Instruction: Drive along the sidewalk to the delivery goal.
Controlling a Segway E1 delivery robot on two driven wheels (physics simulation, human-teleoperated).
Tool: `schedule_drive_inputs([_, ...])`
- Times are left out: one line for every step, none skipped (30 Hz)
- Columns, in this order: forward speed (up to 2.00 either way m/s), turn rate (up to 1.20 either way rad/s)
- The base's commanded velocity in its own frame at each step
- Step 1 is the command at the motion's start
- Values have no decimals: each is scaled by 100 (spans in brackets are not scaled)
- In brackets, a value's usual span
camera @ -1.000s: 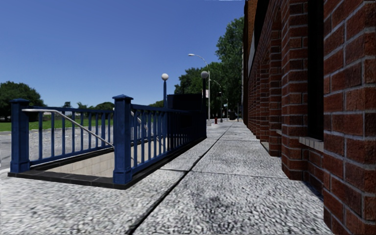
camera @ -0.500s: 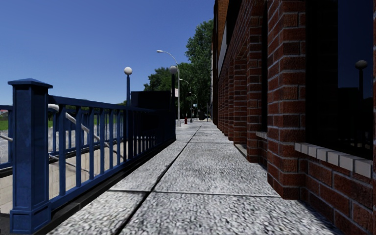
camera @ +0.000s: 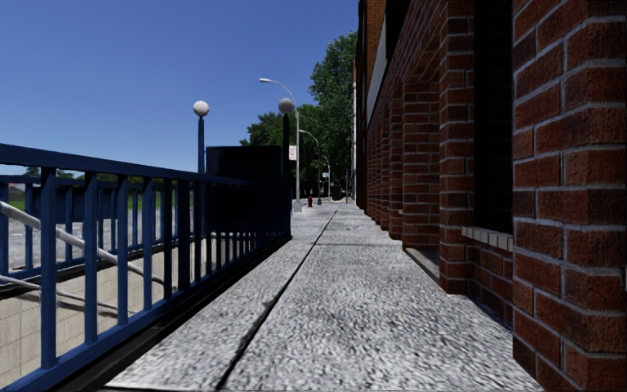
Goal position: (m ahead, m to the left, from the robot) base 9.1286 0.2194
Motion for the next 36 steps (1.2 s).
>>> schedule_drive_inputs([158,0])
schedule_drive_inputs([158,0])
schedule_drive_inputs([161,0])
schedule_drive_inputs([164,0])
schedule_drive_inputs([164,0])
schedule_drive_inputs([164,0])
schedule_drive_inputs([164,-9])
schedule_drive_inputs([164,-9])
schedule_drive_inputs([163,-28])
schedule_drive_inputs([163,-33])
schedule_drive_inputs([163,-35])
schedule_drive_inputs([163,-35])
schedule_drive_inputs([163,-35])
schedule_drive_inputs([163,-35])
schedule_drive_inputs([162,-28])
schedule_drive_inputs([162,0])
schedule_drive_inputs([162,0])
schedule_drive_inputs([162,0])
schedule_drive_inputs([162,0])
schedule_drive_inputs([164,0])
schedule_drive_inputs([164,0])
schedule_drive_inputs([165,0])
schedule_drive_inputs([165,0])
schedule_drive_inputs([166,0])
schedule_drive_inputs([166,0])
schedule_drive_inputs([171,0])
schedule_drive_inputs([175,0])
schedule_drive_inputs([176,0])
schedule_drive_inputs([176,0])
schedule_drive_inputs([178,0])
schedule_drive_inputs([178,0])
schedule_drive_inputs([179,0])
schedule_drive_inputs([179,0])
schedule_drive_inputs([179,0])
schedule_drive_inputs([179,0])
schedule_drive_inputs([179,0])
